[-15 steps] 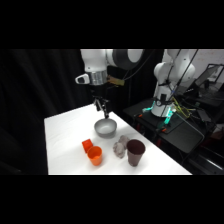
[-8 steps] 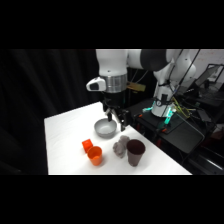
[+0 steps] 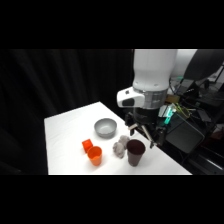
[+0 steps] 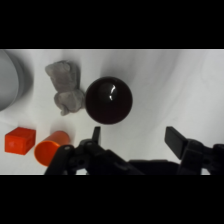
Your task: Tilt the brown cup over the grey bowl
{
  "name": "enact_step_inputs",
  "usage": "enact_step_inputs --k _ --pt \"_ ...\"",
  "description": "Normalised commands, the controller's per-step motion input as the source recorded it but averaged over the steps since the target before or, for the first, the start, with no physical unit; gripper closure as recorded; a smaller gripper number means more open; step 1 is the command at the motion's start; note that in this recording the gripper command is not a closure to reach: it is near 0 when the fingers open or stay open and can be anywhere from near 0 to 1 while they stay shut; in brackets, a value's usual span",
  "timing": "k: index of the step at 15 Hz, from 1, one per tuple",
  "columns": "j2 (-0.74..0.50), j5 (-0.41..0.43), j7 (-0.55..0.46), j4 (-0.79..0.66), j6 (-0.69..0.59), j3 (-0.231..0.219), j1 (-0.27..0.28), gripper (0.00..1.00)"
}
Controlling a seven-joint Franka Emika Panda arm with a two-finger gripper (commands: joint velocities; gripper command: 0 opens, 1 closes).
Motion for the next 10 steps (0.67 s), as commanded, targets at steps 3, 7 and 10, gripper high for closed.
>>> enact_step_inputs --k 3,7,10 --pt "0.06 -0.066 0.08 -0.3 0.54 0.027 0.04 0.0" --pt "0.09 -0.012 0.02 -0.22 0.44 -0.02 -0.002 0.0" --pt "0.1 -0.035 0.01 -0.13 0.34 -0.051 -0.001 0.0"
